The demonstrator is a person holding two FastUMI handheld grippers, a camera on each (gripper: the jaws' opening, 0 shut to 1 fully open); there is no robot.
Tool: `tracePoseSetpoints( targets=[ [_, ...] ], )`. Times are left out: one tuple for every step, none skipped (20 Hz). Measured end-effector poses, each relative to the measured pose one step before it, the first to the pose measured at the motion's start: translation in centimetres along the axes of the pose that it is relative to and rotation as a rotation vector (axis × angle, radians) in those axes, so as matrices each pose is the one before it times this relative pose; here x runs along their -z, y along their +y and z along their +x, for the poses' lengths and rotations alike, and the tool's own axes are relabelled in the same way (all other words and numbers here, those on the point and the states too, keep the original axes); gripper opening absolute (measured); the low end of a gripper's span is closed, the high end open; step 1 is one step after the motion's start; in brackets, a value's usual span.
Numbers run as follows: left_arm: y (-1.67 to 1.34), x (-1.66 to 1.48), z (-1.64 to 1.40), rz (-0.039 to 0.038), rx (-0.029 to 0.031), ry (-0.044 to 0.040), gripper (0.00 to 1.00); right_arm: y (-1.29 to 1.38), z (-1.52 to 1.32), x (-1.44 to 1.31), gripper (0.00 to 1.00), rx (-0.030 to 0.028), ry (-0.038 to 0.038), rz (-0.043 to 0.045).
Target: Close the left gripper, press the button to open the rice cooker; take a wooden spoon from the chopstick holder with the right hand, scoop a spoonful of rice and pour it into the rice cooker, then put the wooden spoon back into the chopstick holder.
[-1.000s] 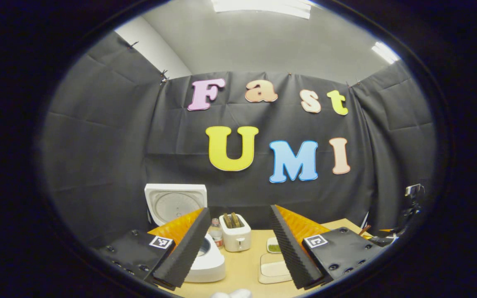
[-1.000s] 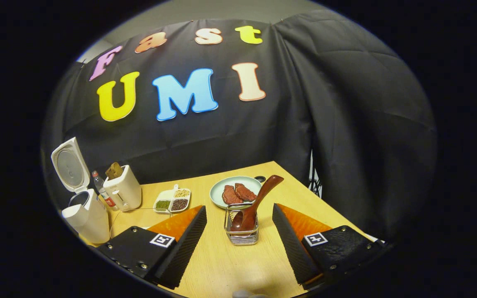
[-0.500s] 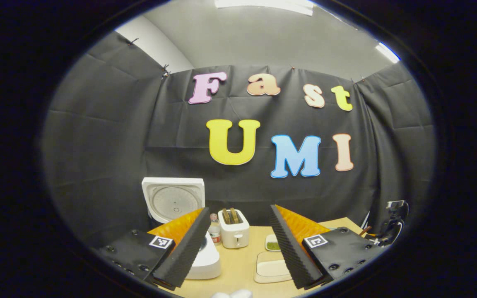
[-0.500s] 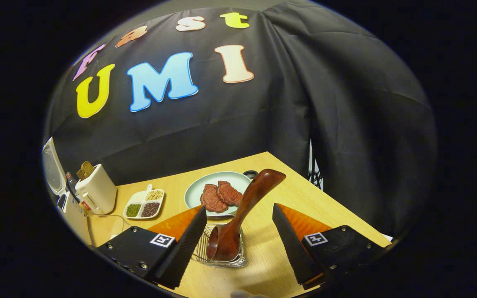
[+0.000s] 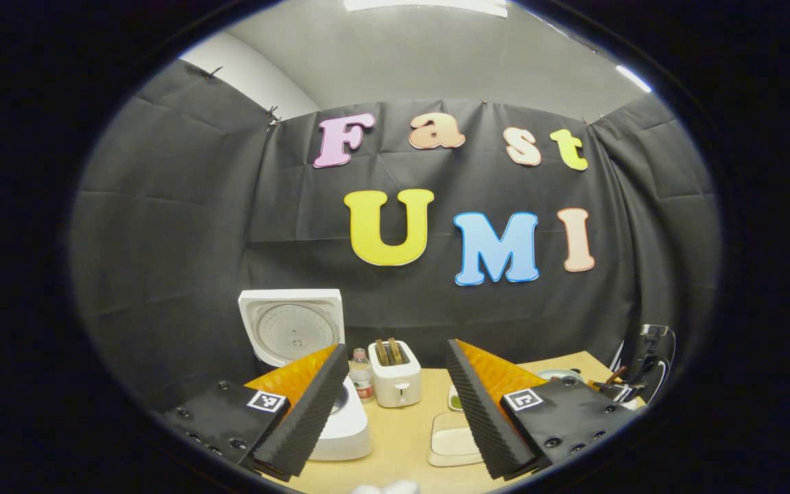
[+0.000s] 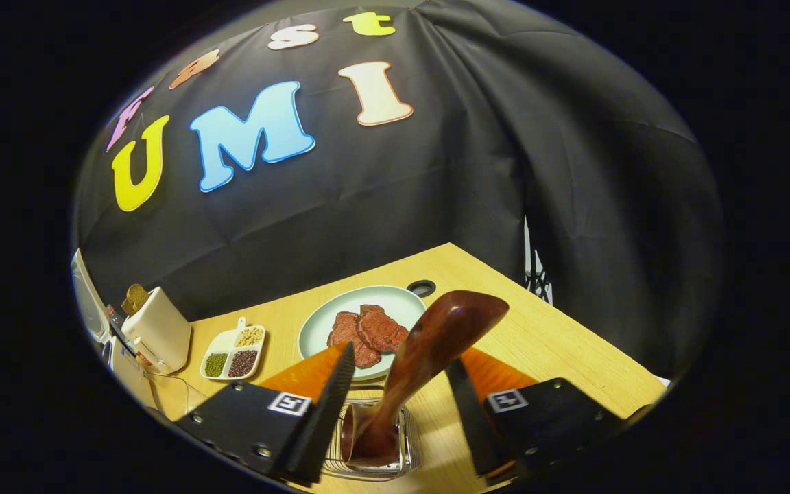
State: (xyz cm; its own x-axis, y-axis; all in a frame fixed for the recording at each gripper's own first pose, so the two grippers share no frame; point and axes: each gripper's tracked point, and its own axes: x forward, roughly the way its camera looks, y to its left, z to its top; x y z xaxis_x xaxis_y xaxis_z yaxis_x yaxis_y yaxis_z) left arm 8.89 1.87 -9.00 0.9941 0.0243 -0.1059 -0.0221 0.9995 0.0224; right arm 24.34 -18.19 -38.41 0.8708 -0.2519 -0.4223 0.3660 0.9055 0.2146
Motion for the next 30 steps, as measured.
tracePoseSetpoints(
  targets=[
    [-0.071,-0.092,-0.001,0.00347,-0.00079,0.00033,0.99,-0.111,0.109,-0.128,0.69,0.00273,-0.00280,-0.00063],
    [-0.082,0.039,0.013,0.00113,-0.00024,-0.00024,1.00,0.393,-0.175,-0.216,0.44,-0.02510,0.00087,0.01324],
    [-0.328,-0.090,-0.084,0.00035,0.00551,0.00148,1.00,0.090,0.161,0.201,0.37,-0.00685,0.00939,0.01192],
    [-0.133,-0.056,0.008,0.00139,0.00061,-0.00258,1.00,0.551,-0.252,0.106,0.25,-0.02603,0.01842,0.00299],
    [-0.071,-0.144,0.034,0.00294,0.00119,-0.00071,0.99,-0.220,0.260,-0.401,0.25,0.01076,-0.01168,0.01683],
    [0.027,0.039,-0.102,0.00243,-0.00143,0.00016,0.99,0.298,-0.211,0.242,0.17,-0.00706,0.00653,0.00201],
    [0.011,-0.152,-0.023,0.00244,0.00009,-0.00104,0.99,0.197,0.076,0.063,0.17,-0.00169,-0.00554,-0.00050],
    [-0.045,0.060,-0.065,0.00214,-0.00088,-0.00033,0.99,0.281,-0.028,0.018,0.17,-0.00467,0.00870,-0.00358],
    [0.010,-0.133,0.014,0.00130,0.00115,-0.00081,0.99,0.106,-0.013,-0.191,0.17,-0.01071,-0.00426,0.00162],
    [0.012,0.165,-0.002,0.00069,-0.00087,0.00229,0.99,-0.006,-0.044,0.001,0.17,0.00244,0.00435,-0.00096],
    [0.080,-0.078,-0.064,0.00123,0.00135,-0.00090,0.99,0.017,-0.100,0.011,0.17,0.00136,0.00187,-0.00297],
    [0.188,-0.062,-0.132,0.00157,-0.00147,-0.00367,1.00,0.094,-0.171,-0.165,0.17,-0.00261,0.00155,-0.00050],
    [0.254,0.004,-0.058,0.00131,-0.00401,0.00004,0.99,0.213,-0.437,-0.517,0.17,-0.00365,-0.00890,0.00061],
    [0.181,0.215,-0.119,0.00111,0.00009,-0.00001,0.99,0.345,-0.393,-0.573,0.17,-0.00483,-0.01001,-0.00847],
    [0.237,0.039,-0.010,0.00198,-0.00228,0.00365,0.99,0.460,-0.394,-0.651,0.17,-0.00414,-0.01112,-0.01568],
    [0.282,0.341,-0.032,-0.00340,0.00026,0.00883,1.00,0.612,-0.431,-0.883,0.17,-0.00992,-0.01348,-0.01783],
    [0.236,0.295,-0.035,-0.00866,0.00273,0.00711,0.99,0.534,-0.551,-1.194,0.17,-0.00444,-0.01383,-0.01960],
    [0.551,0.073,0.049,-0.00629,-0.00441,-0.00005,0.99,0.688,-0.760,-1.321,0.17,-0.00919,-0.01284,-0.02160],
    [0.579,0.077,-0.070,-0.00125,-0.00563,-0.00172,0.99,0.884,-0.767,-1.872,0.17,-0.01097,-0.02464,-0.02348],
    [0.656,0.256,-0.045,0.00122,-0.00776,0.00115,0.99,1.099,-0.531,-1.352,0.17,-0.01062,-0.01859,-0.02265],
    [0.683,0.158,-0.069,0.00177,-0.00607,-0.00213,0.99,1.357,-0.698,-1.488,0.17,-0.02189,-0.01557,-0.01098],
    [0.649,0.262,-0.237,0.00263,-0.00822,-0.00201,0.99,1.413,-0.559,-1.569,0.17,-0.01893,-0.01456,-0.01101],
    [0.701,0.131,-0.063,0.00418,-0.00591,-0.00397,0.99,1.362,-0.561,-1.098,0.16,-0.01858,-0.01039,-0.00992],
    [0.289,0.317,-0.205,0.00586,-0.00318,-0.00383,0.99,1.670,-0.456,-0.970,0.17,-0.02100,-0.00713,-0.00934],
    [0.607,0.130,-0.174,0.00482,-0.00535,-0.00116,0.99,1.652,-0.539,-0.746,0.16,-0.02362,-0.00412,-0.00883],
    [0.457,0.098,-0.249,0.00308,0.00190,-0.00498,0.99,1.809,-0.381,-0.641,0.16,-0.02425,-0.00768,-0.00206],
    [0.494,-0.028,-0.078,0.00459,-0.00253,-0.00258,0.99,1.769,-0.320,-0.319,0.16,-0.02079,-0.00138,-0.00167],
    [0.381,0.180,-0.204,0.00233,-0.00171,-0.00313,0.99,1.760,-0.270,-0.035,0.16,-0.02184,0.00567,-0.00394],
    [0.371,-0.017,-0.156,0.00108,-0.00287,-0.00153,0.99,1.801,-0.145,0.196,0.16,-0.01964,0.00430,-0.00632],
    [0.272,0.043,-0.054,-0.00245,0.00016,-0.00291,0.99,1.724,-0.086,0.349,0.16,-0.02064,0.00629,-0.00982]
  ],
)
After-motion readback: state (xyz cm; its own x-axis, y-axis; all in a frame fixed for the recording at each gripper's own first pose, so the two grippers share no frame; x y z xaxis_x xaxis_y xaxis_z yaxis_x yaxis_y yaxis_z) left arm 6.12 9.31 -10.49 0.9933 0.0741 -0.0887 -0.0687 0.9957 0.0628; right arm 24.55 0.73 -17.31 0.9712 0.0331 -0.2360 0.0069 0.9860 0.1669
